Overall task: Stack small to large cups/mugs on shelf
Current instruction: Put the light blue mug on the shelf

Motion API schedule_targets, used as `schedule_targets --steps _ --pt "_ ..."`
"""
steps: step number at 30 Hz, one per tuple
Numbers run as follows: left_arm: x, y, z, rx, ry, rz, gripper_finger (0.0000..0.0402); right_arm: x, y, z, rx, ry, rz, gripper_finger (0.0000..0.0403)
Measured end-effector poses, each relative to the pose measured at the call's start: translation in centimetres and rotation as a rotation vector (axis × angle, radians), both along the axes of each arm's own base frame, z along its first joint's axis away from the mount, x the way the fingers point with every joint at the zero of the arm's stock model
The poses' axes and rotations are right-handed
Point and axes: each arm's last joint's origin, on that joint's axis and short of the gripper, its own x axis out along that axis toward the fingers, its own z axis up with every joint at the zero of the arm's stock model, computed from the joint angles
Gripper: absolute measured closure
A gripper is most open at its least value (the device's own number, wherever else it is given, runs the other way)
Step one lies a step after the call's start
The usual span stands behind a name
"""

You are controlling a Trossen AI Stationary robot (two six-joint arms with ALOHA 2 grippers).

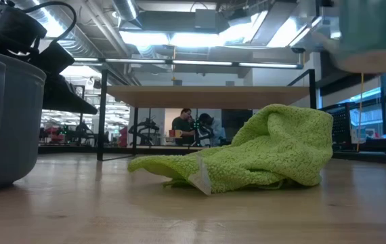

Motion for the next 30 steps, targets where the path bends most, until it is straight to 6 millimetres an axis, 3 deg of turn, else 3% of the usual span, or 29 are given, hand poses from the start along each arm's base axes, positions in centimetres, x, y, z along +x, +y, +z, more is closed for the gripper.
schedule_targets --steps 7,15,23,30 --pt "0.0 0.0 0.0 0.000 0.000 0.000 0.0388 2.8 -4.4 3.3 -0.159 -0.094 -0.022 0.0367" --pt "0.0 0.0 0.0 0.000 -0.001 0.000 0.0388 4.9 -11.4 4.7 -0.198 -0.113 -0.267 0.0366" --pt "0.0 0.0 0.0 0.000 -0.001 0.000 0.0388 6.7 -15.8 4.5 -0.115 -0.069 -0.434 0.0366" --pt "0.0 0.0 0.0 0.000 0.000 0.000 0.0388 7.6 -17.8 3.4 -0.054 -0.036 -0.528 0.0366"
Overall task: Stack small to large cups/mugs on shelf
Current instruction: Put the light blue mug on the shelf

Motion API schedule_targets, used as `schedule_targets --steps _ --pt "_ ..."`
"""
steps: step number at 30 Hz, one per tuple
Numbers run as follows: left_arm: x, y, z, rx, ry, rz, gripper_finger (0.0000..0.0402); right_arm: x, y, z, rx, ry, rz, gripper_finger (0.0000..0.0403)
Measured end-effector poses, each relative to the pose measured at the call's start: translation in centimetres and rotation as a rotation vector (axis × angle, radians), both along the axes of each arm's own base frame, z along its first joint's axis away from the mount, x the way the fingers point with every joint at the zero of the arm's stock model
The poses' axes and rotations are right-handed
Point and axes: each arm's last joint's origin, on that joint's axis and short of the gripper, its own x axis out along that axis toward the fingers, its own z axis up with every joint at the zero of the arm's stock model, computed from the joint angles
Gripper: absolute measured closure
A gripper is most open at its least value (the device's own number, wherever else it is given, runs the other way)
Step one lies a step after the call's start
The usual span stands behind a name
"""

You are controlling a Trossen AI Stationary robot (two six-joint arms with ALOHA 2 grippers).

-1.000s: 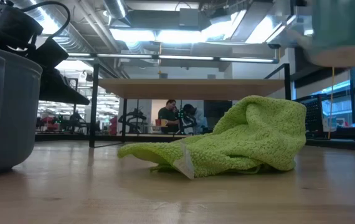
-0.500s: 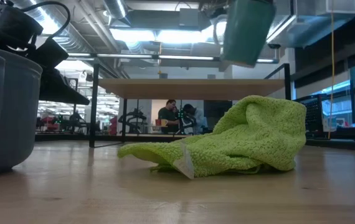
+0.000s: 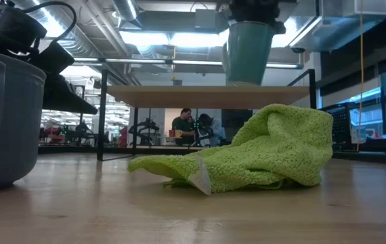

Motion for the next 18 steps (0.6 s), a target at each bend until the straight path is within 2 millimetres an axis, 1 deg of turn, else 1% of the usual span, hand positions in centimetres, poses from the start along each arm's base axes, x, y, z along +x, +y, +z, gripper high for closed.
schedule_targets --steps 6,8,15,18 --pt "0.0 0.0 0.0 0.000 0.000 0.001 0.0388 -0.6 -1.1 -0.1 0.027 -0.006 -0.096 0.0366" --pt "0.0 0.0 0.0 0.000 0.000 0.001 0.0388 -0.8 -1.2 0.0 0.028 -0.006 -0.097 0.0366" --pt "0.0 0.0 0.0 0.000 0.000 0.000 0.0388 -0.6 -0.7 0.0 0.014 0.004 0.115 0.0366" --pt "0.0 0.0 0.0 0.000 0.000 0.000 0.0388 -0.6 -0.8 0.0 -0.020 0.015 0.252 0.0366"
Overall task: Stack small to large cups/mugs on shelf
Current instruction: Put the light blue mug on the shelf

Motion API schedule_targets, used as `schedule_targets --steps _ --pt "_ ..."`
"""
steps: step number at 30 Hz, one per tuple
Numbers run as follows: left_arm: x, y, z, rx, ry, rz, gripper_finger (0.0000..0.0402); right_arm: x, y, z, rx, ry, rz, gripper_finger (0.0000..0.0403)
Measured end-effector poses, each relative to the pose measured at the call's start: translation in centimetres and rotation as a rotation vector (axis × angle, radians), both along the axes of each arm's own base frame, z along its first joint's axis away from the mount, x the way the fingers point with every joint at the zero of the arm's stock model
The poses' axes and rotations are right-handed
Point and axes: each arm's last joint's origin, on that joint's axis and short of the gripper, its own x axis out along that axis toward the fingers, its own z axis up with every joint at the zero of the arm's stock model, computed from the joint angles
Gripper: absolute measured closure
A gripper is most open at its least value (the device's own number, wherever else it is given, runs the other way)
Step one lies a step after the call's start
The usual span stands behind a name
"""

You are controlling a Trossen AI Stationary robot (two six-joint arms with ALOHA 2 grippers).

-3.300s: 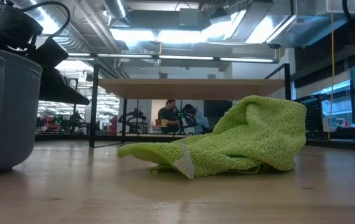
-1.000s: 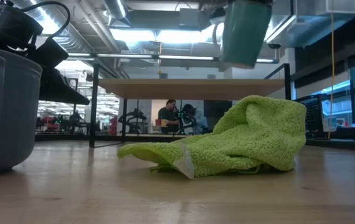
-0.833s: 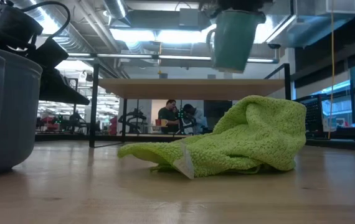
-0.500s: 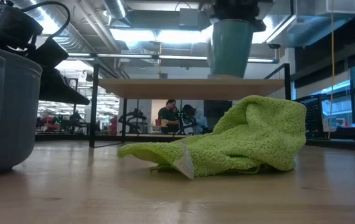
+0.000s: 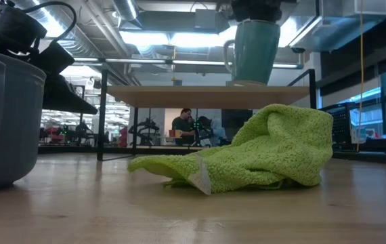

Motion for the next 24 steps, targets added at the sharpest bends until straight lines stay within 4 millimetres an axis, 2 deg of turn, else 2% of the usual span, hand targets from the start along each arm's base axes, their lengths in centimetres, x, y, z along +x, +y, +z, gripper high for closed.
schedule_targets --steps 7,14,17,24 --pt "0.00 0.00 0.00 0.000 0.000 0.000 0.0388 -0.14 -0.33 0.01 -0.170 0.080 0.216 0.0366" --pt "0.00 0.01 0.00 0.000 0.000 0.001 0.0388 0.09 0.15 -0.05 -0.181 0.087 0.408 0.0366" --pt "0.00 0.00 0.00 0.000 0.000 0.000 0.0388 0.18 0.31 -0.10 -0.129 0.054 0.432 0.0366" --pt "0.00 0.00 -0.01 0.000 0.000 0.001 0.0388 0.15 0.13 -0.15 -0.171 0.085 0.433 0.0366"
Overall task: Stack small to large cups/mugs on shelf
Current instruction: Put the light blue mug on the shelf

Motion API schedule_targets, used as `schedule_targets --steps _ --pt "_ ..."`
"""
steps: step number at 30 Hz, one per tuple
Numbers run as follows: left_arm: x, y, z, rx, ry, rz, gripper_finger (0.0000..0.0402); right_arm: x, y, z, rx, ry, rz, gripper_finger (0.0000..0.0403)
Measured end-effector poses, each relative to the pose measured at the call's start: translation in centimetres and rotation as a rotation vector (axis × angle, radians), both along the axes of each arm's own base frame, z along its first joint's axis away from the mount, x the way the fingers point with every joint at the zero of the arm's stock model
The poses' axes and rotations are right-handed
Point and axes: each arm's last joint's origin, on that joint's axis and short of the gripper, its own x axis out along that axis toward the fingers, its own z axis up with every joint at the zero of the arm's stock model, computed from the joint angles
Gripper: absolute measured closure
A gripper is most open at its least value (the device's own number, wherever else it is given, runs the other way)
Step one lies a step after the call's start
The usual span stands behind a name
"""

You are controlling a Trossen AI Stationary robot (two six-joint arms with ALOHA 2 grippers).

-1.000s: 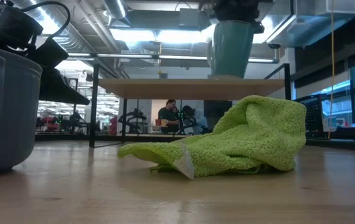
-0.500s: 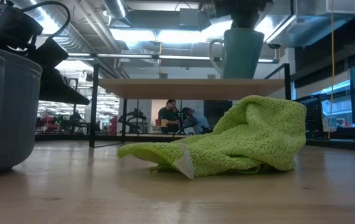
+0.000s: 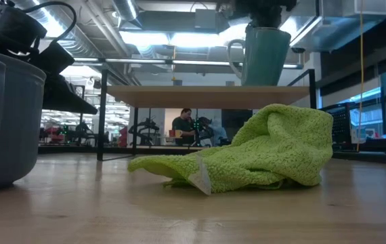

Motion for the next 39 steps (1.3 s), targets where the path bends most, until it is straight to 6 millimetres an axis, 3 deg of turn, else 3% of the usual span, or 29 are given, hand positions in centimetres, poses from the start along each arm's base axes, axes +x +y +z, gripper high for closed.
schedule_targets --steps 20,28,39 --pt "0.0 0.0 0.0 0.000 0.000 0.000 0.0388 1.5 -0.5 -1.2 -0.148 0.091 0.205 0.0359" --pt "0.0 0.0 0.0 0.000 0.000 0.000 0.0388 2.7 -1.2 -1.2 -0.258 0.028 0.174 0.0309" --pt "0.0 0.0 0.0 0.000 0.000 -0.001 0.0388 3.2 -1.4 -1.8 -0.249 0.039 0.150 0.0228"
